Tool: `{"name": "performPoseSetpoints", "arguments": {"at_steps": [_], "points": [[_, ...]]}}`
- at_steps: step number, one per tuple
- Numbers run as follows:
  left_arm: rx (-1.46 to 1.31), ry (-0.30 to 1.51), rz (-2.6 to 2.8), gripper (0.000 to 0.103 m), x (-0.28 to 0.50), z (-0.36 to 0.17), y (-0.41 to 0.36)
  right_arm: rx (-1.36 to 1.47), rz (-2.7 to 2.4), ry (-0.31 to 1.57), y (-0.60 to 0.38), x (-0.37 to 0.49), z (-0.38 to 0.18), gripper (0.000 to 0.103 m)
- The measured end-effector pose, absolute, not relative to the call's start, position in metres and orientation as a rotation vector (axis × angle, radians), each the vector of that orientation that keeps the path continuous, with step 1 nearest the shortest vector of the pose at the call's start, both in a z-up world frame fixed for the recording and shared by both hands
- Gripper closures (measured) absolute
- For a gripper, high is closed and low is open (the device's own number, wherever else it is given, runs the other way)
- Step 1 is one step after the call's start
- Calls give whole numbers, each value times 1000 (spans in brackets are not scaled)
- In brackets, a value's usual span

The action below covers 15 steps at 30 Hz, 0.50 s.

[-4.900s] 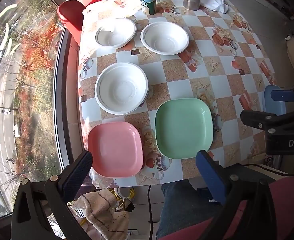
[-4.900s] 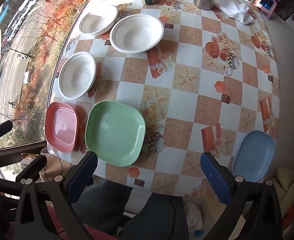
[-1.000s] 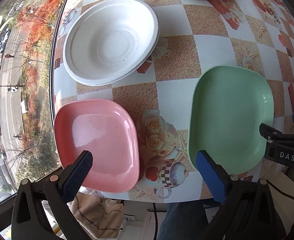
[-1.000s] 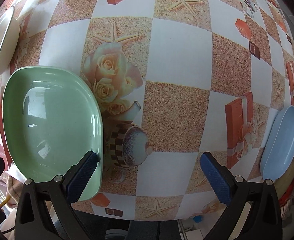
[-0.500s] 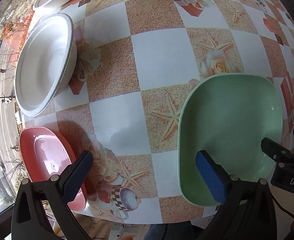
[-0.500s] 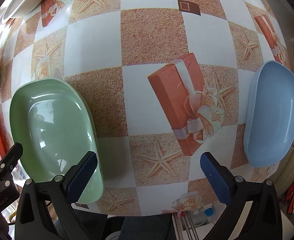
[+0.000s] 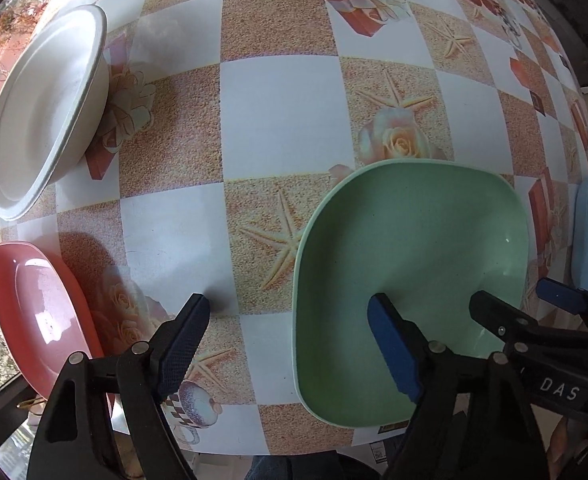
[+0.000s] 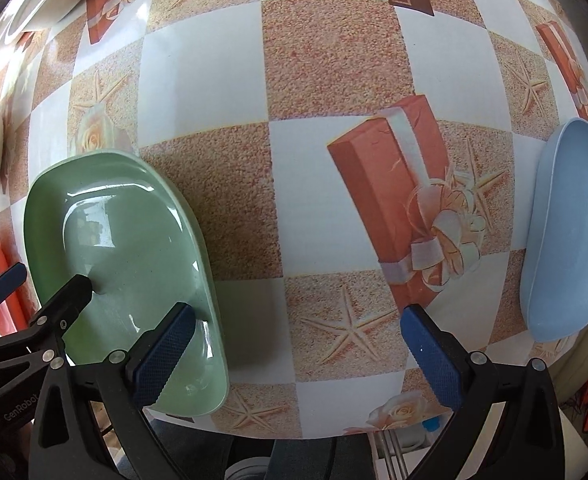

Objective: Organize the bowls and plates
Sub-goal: 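Grasp the rim of the green square plate with the right tool, then lift the green plate onto the pink plate and open the right tool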

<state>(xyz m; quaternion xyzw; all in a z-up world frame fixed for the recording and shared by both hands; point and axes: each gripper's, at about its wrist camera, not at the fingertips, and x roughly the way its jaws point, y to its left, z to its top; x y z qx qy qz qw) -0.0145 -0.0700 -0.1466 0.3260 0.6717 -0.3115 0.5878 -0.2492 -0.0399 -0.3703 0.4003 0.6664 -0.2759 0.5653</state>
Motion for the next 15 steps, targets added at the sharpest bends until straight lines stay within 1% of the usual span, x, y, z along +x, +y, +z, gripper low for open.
{"name": "performPoseSetpoints", "arguments": {"at_steps": [1, 2, 3, 4, 5, 6, 7, 8, 9, 10, 11, 15], "points": [[770, 1555, -736, 30, -22, -144, -71, 941, -650, 1561, -43, -249, -368, 2], [783, 1544, -750, 33, -32, -142, -71, 929, -649, 1559, -43, -249, -364, 8], [797, 1533, -765, 40, -37, -142, -72, 915, -640, 1556, -41, -246, -359, 12], [815, 1523, -783, 48, -45, -138, -73, 900, -626, 1552, -35, -244, -353, 19], [833, 1513, -805, 54, -52, -136, -78, 884, -612, 1550, -29, -242, -349, 28], [852, 1508, -835, 67, -57, -133, -80, 863, -603, 1553, -20, -238, -343, 39], [878, 1509, -851, 74, -62, -132, -82, 849, -597, 1551, -17, -235, -341, 45], [894, 1513, -863, 74, -66, -131, -83, 846, -588, 1547, -13, -232, -339, 55], [914, 1503, -860, 74, -69, -130, -82, 838, -581, 1552, -10, -229, -337, 60], [927, 1502, -859, 74, -74, -130, -83, 844, -565, 1549, -8, -227, -335, 71], [928, 1515, -860, 74, -74, -129, -80, 839, -571, 1563, 1, -220, -325, 75], [933, 1564, -852, 74, -77, -126, -69, 897, -552, 1577, 5, -222, -325, 75]]}}
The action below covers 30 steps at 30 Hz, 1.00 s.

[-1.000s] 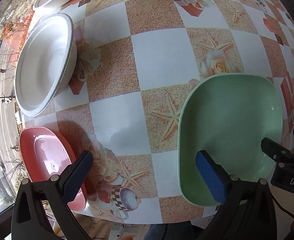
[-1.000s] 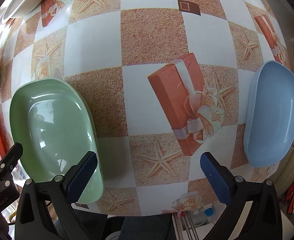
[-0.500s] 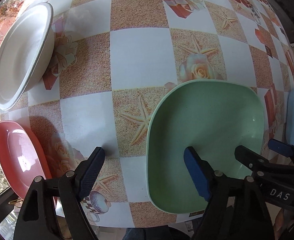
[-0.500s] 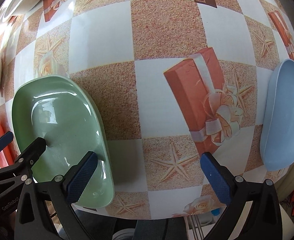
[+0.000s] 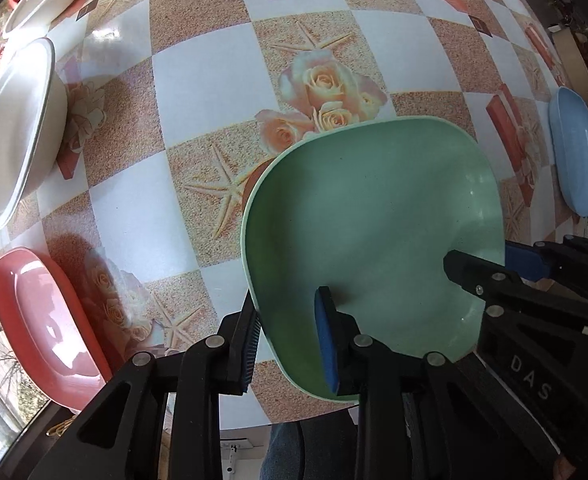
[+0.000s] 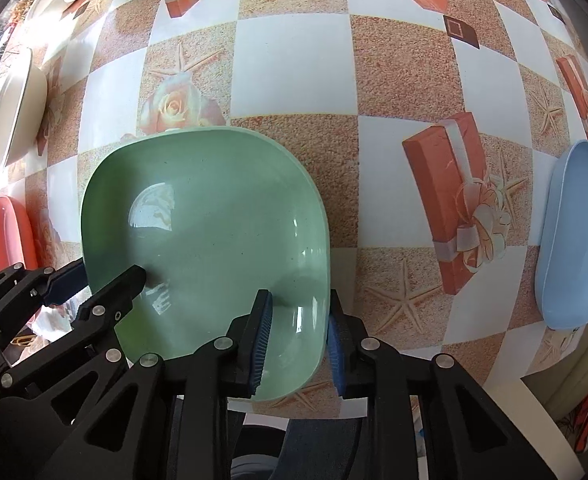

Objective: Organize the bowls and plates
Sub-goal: 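Lift the green plate onto the pink plate and open the right tool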

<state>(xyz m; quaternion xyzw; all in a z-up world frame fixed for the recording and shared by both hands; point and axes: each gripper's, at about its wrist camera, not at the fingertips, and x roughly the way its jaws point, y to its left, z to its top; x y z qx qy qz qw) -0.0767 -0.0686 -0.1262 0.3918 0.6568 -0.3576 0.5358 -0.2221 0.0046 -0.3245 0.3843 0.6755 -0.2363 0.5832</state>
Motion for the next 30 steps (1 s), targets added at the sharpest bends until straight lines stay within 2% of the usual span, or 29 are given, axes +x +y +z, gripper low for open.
{"name": "performPoseSetpoints", "arguments": {"at_steps": [4, 20, 30], "points": [[957, 1574, -830, 74, -68, -121, -53, 903, -512, 1600, 30, -224, -345, 75], [845, 1507, -664, 74, 25, -42, 44, 813, -304, 1590, 98, -131, -300, 75], [775, 1494, -534, 74, 62, -39, 74, 807, -177, 1593, 149, -79, -300, 75]]}}
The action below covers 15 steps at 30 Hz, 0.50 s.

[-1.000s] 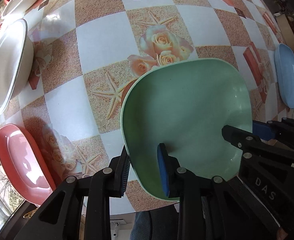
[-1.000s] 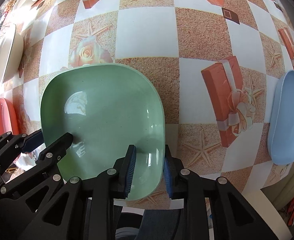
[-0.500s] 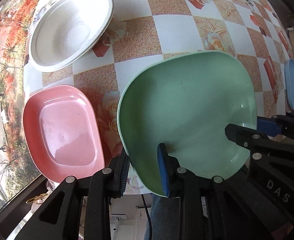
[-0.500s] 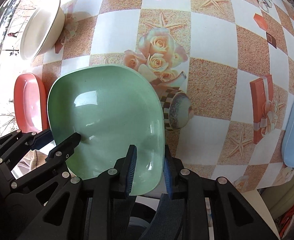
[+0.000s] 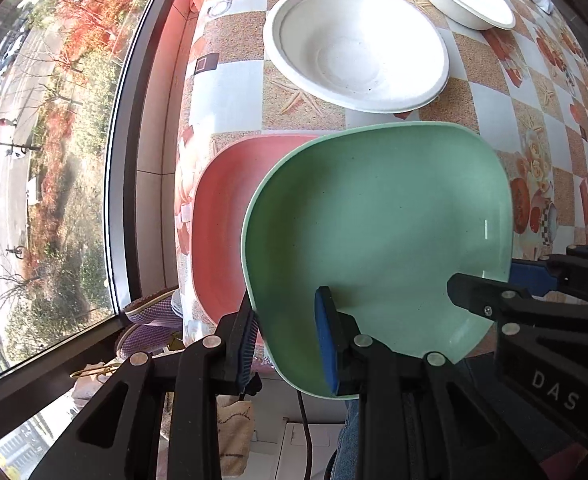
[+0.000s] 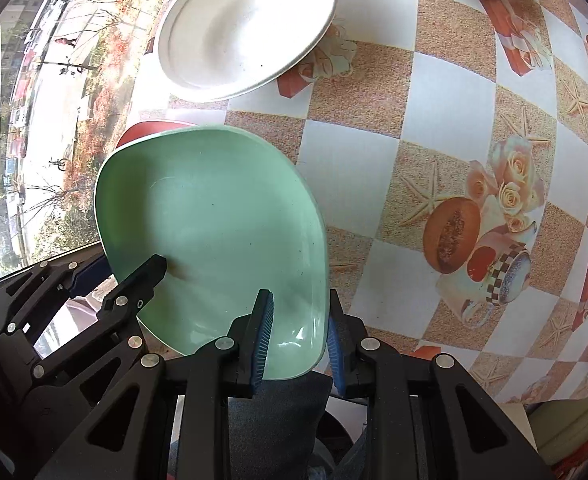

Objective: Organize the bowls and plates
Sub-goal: 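Lift the green plate onto the pink plate and open the right tool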

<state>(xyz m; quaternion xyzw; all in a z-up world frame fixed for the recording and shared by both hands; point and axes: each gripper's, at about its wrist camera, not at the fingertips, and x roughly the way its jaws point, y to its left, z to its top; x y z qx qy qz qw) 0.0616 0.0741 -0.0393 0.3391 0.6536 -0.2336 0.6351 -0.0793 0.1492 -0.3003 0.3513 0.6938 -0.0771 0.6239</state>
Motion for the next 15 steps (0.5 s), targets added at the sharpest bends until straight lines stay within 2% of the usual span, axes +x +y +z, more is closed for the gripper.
{"name": "performPoseSetpoints", "arguments": {"at_steps": [2, 10, 11, 12, 13, 15], "points": [[768, 1487, -511, 74, 55, -56, 78, 812, -161, 1598, 155, -71, -303, 75], [760, 1462, -476, 72, 61, -48, 74, 871, -142, 1612, 182, -48, -320, 74], [758, 1455, -470, 69, 70, -54, 84, 876, -141, 1614, 185, -47, -322, 74], [755, 1457, -462, 58, 71, -54, 83, 882, -138, 1613, 181, -43, -323, 74], [756, 1455, -440, 40, 76, -63, 92, 894, -129, 1607, 181, -42, -324, 74], [751, 1425, -386, 29, 82, -63, 101, 919, -106, 1597, 166, -59, -324, 73]]}}
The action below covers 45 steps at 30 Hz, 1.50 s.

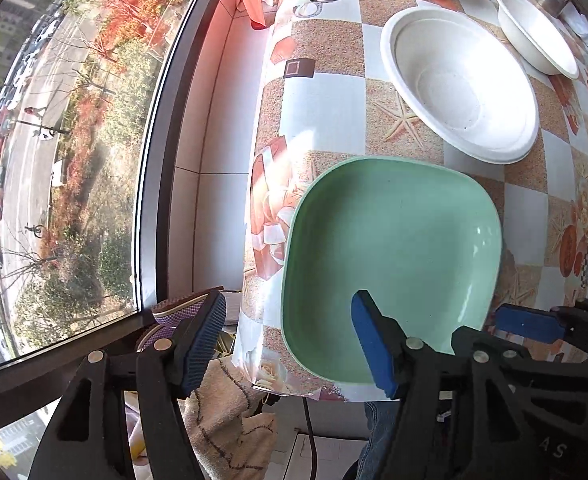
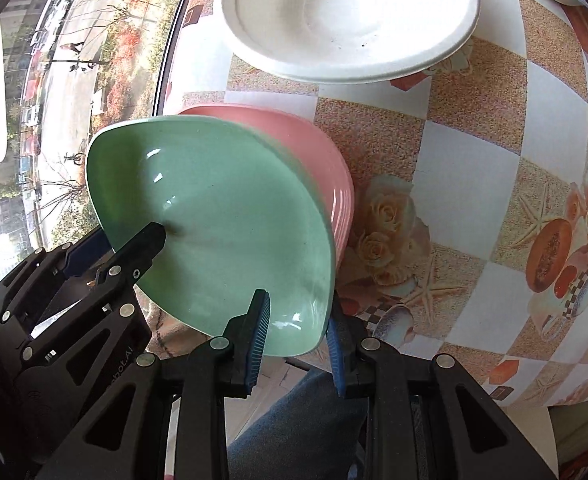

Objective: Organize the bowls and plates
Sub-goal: 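Lift the green plate onto the pink plate and open the right tool, then move the right tool to the light blue square plate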

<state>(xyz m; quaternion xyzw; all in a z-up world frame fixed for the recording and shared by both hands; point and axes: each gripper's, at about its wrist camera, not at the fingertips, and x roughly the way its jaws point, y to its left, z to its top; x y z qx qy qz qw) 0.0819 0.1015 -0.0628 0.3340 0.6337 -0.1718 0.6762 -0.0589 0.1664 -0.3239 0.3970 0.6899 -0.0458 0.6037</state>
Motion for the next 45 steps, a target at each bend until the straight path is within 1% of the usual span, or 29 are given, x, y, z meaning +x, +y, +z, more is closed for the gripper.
{"name": "performPoseSetpoints", "arguments": {"at_steps": [1, 2, 3, 5, 8, 13, 14, 19, 21, 24, 25, 29, 32, 33, 35, 36, 45], "points": [[735, 1425, -386, 25, 83, -62, 105, 895, -122, 1603, 164, -63, -323, 67], [711, 1440, -401, 23, 84, -63, 111, 853, -157, 1610, 158, -69, -322, 48], [692, 1454, -416, 23, 82, -60, 111, 815, -185, 1606, 147, -68, -317, 25], [685, 1458, -438, 23, 77, -58, 109, 796, -204, 1574, 131, -75, -306, 10], [710, 1455, -496, 22, 70, -62, 107, 800, -238, 1569, 118, -89, -302, 10], [753, 1456, -639, 22, 35, -52, 80, 832, -374, 1594, 80, -143, -302, 10], [766, 1453, -670, 22, 26, -49, 72, 832, -374, 1594, 80, -143, -302, 10], [878, 1408, -791, 22, -10, -47, 34, 917, -494, 1544, 51, -179, -286, 10], [907, 1397, -822, 22, -22, -46, 21, 920, -511, 1535, 45, -185, -284, 10], [941, 1391, -854, 22, -37, -45, 1, 932, -566, 1504, 32, -174, -292, 10], [952, 1391, -865, 22, -36, -52, 0, 952, -602, 1484, 29, -165, -294, 10], [999, 1393, -909, 22, -53, -59, -31, 987, -672, 1451, 7, -183, -289, 10], [1038, 1402, -950, 22, -76, -65, -58, 1034, -771, 1409, -18, -222, -289, 10], [1050, 1403, -965, 22, -85, -67, -68, 1034, -771, 1409, -18, -222, -289, 10], [1072, 1400, -996, 22, -103, -70, -88, 1056, -848, 1393, -26, -259, -296, 10], [1084, 1396, -1010, 22, -113, -72, -98, 1056, -848, 1393, -26, -259, -296, 10], [1106, 1372, -1117, 22, -208, -79, -201, 1061, -1093, 1407, -81, -369, -305, 10]]}}
